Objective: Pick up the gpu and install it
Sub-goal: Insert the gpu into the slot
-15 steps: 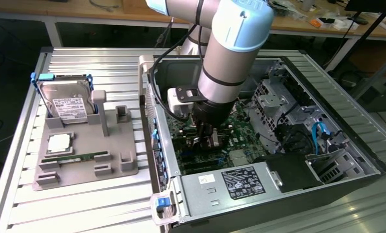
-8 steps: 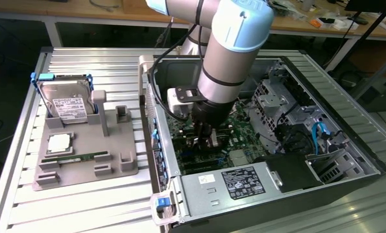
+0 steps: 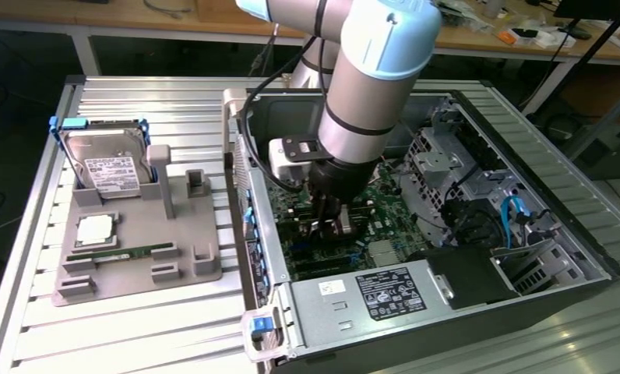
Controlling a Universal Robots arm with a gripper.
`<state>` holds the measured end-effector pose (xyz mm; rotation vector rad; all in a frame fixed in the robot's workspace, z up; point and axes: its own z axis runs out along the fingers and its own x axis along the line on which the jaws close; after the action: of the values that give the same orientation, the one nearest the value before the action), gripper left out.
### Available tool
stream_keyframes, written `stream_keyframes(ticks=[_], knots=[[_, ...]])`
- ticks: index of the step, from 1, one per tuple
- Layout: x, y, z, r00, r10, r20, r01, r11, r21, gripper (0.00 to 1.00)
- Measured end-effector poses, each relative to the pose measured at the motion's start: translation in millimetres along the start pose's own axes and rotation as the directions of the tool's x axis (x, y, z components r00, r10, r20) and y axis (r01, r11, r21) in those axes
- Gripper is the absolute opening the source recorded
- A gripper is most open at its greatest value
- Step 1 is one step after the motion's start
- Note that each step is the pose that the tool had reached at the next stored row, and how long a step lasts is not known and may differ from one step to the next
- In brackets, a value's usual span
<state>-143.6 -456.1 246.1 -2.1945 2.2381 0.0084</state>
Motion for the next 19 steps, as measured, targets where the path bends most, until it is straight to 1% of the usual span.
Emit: stream_keyframes(ticks=[8,19], knots=[[-0.2,0.0,-5.5,1.0000,0.000,-0.0001,0.000,1.0000,-0.0001,0.39],[-0.6,0.0,-19.1,1.0000,0.000,-0.0001,0.000,1.0000,0.0000,0.39]])
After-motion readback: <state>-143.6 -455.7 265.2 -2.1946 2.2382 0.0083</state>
